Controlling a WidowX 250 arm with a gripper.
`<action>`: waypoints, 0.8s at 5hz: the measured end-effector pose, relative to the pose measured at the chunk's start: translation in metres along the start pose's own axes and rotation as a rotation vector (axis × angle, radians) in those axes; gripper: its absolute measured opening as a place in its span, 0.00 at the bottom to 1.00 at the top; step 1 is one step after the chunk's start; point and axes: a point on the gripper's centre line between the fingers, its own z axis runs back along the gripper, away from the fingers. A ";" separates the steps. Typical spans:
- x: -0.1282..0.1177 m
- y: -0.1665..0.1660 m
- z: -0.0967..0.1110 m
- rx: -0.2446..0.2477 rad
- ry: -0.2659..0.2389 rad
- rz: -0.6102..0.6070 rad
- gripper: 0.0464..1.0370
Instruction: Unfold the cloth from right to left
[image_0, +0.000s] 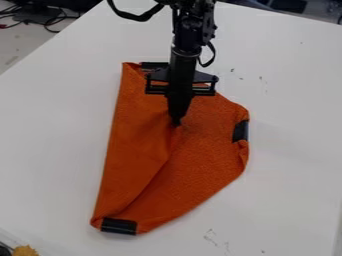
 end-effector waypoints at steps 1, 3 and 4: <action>-0.001 0.004 0.002 0.012 -0.019 0.018 0.01; 0.014 0.058 0.049 0.009 -0.168 0.157 0.01; 0.020 0.090 0.046 0.005 -0.185 0.215 0.01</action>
